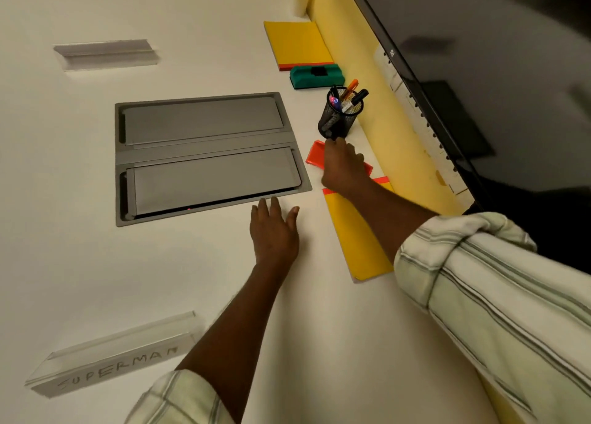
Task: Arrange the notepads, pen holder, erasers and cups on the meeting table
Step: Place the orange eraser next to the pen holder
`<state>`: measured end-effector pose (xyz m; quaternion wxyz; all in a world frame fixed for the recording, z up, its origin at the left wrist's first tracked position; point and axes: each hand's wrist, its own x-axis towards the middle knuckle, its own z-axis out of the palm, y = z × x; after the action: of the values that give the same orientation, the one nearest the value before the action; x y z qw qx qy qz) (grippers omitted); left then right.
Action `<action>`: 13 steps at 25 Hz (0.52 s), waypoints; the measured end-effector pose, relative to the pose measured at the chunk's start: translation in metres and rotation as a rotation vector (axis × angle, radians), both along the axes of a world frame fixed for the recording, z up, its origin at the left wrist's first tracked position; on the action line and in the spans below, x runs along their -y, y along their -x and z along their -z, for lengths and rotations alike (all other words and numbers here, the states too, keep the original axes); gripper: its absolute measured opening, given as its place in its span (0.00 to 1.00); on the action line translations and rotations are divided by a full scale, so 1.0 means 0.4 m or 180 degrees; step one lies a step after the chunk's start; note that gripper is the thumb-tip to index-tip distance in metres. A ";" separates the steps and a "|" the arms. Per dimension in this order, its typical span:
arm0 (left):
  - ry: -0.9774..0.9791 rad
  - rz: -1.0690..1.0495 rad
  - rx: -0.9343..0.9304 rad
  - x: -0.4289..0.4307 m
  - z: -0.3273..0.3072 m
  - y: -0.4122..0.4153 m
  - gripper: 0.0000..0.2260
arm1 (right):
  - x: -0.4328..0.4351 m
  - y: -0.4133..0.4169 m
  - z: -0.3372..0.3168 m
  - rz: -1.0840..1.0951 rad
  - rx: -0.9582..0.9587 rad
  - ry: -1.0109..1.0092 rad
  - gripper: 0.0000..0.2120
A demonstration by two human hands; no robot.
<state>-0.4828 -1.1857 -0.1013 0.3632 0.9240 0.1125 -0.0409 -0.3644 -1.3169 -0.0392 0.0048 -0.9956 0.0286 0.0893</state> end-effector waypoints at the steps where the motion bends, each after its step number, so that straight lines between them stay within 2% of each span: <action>1: -0.0112 0.0125 0.0028 0.003 0.011 -0.013 0.27 | 0.023 -0.018 0.009 -0.0026 -0.0022 0.0111 0.32; 7: -0.0860 0.0492 0.0081 -0.059 0.077 -0.105 0.28 | 0.099 -0.089 0.063 -0.0331 -0.0365 0.0603 0.36; 13: -0.1067 0.0478 0.0057 -0.069 0.130 -0.144 0.29 | 0.113 -0.128 0.102 -0.0399 -0.0490 0.0797 0.42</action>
<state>-0.4252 -1.1580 -0.1533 0.2010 0.9777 0.0452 -0.0404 -0.3131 -1.3622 -0.0799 -0.1272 -0.9784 -0.0225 0.1613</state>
